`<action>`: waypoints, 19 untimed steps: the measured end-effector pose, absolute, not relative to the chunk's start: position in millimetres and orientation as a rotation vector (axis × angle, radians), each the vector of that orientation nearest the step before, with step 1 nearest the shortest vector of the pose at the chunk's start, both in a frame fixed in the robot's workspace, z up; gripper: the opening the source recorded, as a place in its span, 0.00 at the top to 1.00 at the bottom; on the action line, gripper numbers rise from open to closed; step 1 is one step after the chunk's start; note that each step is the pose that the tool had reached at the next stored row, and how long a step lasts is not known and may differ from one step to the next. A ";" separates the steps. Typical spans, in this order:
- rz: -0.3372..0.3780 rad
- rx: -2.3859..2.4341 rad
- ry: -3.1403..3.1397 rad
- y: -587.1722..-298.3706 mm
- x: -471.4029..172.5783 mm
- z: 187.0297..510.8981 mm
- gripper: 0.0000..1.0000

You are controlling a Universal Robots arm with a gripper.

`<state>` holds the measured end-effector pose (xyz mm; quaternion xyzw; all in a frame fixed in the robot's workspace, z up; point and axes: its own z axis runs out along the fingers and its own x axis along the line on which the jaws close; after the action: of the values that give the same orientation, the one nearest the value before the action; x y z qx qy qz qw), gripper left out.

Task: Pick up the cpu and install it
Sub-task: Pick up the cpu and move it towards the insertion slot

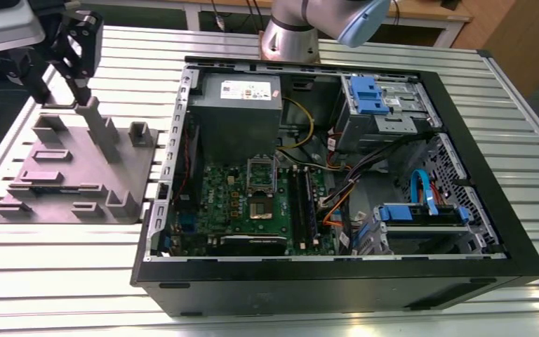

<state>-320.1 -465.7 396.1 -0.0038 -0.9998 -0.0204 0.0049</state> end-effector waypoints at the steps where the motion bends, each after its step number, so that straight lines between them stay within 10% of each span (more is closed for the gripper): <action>1: -0.064 -0.012 -3.131 -465.7 -319.8 396.0 0.53; 19: -0.064 -0.012 -3.131 -465.7 -307.5 396.0 0.53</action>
<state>-307.5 -465.7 396.0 -0.0038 -0.9998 -0.0205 0.0048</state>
